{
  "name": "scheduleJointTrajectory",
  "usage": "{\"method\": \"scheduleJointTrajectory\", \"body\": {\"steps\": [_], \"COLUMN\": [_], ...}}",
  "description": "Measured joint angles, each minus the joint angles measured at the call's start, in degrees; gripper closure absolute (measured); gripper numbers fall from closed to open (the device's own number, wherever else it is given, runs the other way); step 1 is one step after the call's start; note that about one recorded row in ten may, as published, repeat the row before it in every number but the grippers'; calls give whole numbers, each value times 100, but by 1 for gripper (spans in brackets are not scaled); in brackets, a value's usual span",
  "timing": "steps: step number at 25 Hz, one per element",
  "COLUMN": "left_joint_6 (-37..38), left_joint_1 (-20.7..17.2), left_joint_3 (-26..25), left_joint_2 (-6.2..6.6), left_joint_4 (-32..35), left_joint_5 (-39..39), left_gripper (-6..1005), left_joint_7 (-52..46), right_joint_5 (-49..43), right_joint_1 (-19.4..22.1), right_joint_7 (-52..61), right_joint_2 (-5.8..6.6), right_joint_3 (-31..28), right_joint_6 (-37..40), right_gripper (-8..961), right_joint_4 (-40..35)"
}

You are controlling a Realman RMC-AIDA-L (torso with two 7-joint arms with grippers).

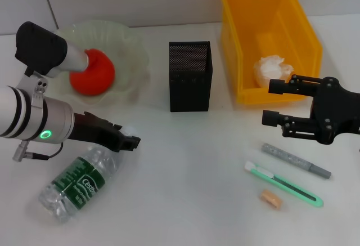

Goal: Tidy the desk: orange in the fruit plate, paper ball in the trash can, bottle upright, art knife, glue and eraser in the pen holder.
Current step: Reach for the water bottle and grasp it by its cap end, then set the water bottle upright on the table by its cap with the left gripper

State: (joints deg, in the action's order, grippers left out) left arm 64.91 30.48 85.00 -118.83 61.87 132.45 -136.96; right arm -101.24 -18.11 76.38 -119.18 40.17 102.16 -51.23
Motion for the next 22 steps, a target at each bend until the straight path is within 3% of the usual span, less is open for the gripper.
{"method": "scheduleJointTrajectory", "body": {"steps": [22], "left_joint_6": [57], "left_joint_1": [46], "left_joint_3": [10], "left_joint_2": [0], "left_joint_4": [29], "left_joint_5": [1], "left_gripper": [561], "left_joint_7": [12], "right_joint_5": [0], "right_joint_1": [-20], "right_joint_7": [0], "right_joint_2": [0], "right_joint_3": [-45], "right_joint_6": [-21], "right_gripper": [256], "right_joint_4": [-1]}}
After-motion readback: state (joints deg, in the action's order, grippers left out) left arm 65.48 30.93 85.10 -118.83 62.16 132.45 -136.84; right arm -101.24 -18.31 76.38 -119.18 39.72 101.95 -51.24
